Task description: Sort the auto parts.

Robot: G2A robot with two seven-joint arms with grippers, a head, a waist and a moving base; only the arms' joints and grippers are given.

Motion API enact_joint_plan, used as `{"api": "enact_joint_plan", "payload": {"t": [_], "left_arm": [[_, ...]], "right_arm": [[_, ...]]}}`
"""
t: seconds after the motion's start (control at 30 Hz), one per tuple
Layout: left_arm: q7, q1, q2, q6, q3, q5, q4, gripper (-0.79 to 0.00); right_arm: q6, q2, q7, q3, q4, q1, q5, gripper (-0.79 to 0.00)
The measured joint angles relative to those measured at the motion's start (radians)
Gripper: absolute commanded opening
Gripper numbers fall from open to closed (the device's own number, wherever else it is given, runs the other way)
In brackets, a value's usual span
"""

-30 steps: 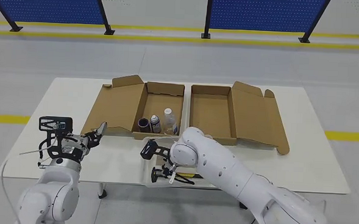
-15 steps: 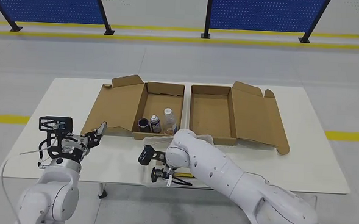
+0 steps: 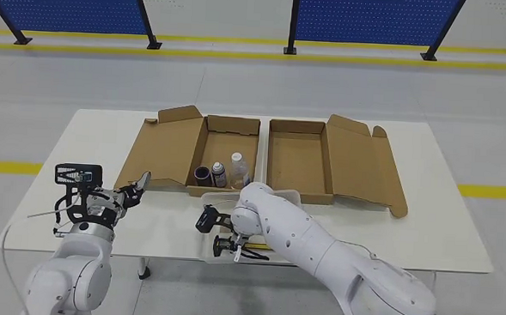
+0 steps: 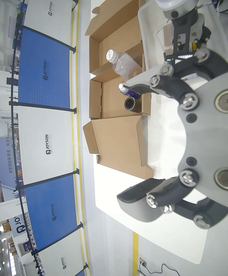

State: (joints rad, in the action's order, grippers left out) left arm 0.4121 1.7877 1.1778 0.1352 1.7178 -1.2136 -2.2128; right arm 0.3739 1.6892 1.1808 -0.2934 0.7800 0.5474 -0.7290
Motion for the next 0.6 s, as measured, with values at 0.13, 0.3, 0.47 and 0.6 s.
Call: {"api": "enact_joint_plan", "payload": {"t": [0.13,0.3,0.47,0.6], "left_arm": [[0.000,0.000,0.000,0.000,0.000,0.000,0.000,0.000],[0.000,0.000,0.000,0.000,0.000,0.000,0.000,0.000],[0.000,0.000,0.000,0.000,0.000,0.000,0.000,0.000],[0.000,0.000,0.000,0.000,0.000,0.000,0.000,0.000]], "right_arm": [[0.010,0.015,-0.007,0.003,-0.027,-0.002,-0.003,-0.428],[0.025,0.032,-0.013,0.004,-0.059,-0.005,-0.002,-0.585],[0.025,0.044,-0.026,-0.005,-0.075,-0.015,-0.002,-0.785],[0.020,0.042,-0.047,-0.022,-0.068,-0.021,-0.001,-0.785]]}}
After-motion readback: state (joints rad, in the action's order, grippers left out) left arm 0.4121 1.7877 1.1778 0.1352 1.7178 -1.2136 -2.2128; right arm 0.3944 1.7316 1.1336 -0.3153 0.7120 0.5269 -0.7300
